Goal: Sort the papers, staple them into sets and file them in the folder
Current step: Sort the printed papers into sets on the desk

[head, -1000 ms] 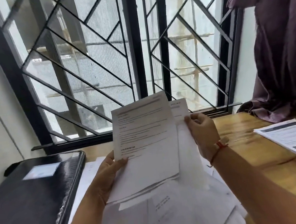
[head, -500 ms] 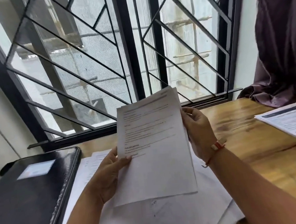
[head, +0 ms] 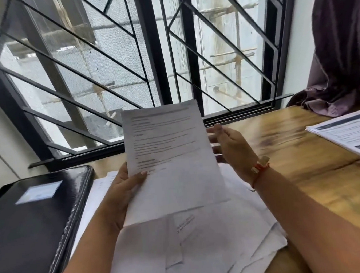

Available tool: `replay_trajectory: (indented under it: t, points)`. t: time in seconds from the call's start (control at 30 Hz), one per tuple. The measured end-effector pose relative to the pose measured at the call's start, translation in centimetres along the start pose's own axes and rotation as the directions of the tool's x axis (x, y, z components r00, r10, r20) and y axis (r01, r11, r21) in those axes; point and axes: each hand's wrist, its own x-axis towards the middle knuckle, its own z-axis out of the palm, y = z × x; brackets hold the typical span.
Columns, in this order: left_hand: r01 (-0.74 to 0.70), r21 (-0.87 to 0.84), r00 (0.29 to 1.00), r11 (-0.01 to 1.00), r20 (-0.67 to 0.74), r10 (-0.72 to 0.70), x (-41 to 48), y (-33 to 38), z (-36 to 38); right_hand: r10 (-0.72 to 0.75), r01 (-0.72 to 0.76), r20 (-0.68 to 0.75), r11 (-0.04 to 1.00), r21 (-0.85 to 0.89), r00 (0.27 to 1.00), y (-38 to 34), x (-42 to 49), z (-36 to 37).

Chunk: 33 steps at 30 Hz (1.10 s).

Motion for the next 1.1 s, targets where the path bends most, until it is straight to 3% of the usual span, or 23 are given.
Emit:
replay_trajectory:
  t: [0.07,0.1,0.2,0.27,0.43,0.87,1.1]
  points:
    - [-0.041,-0.017,0.996,0.999,-0.08,0.04,0.4,0.1,-0.3,0.02,-0.031,-0.112,0.995,-0.097,0.994,0.9,0.7,-0.6]
    - [-0.049,-0.048,0.991,0.998,-0.124,0.043,0.5,0.0,-0.3,-0.003,-0.03,-0.142,0.973,-0.229,0.99,1.6,0.9,-0.9]
    - [-0.019,-0.174,0.97,0.984,-0.241,-0.024,0.4,-0.2,0.0,-0.01,-0.054,-0.098,0.775,-0.63,0.995,3.5,1.7,-1.7]
    - [-0.005,-0.207,0.962,0.978,-0.269,-0.052,0.3,-0.3,-0.2,0.024,-0.065,-0.066,0.655,-0.753,0.998,3.9,1.7,-1.6]
    - [0.01,-0.219,0.96,0.976,-0.272,-0.071,0.2,-0.2,-0.2,0.034,-0.062,-0.052,0.566,-0.822,0.998,4.4,1.6,-1.3]
    - [0.006,-0.202,0.964,0.979,-0.258,-0.059,0.2,-0.3,0.0,0.024,-0.05,-0.045,0.62,-0.783,0.999,4.4,1.9,-1.9]
    - [0.005,-0.201,0.966,0.98,-0.253,-0.056,0.5,-0.5,-0.4,-0.023,-0.116,-0.147,0.497,-0.86,0.989,4.9,2.0,-2.5]
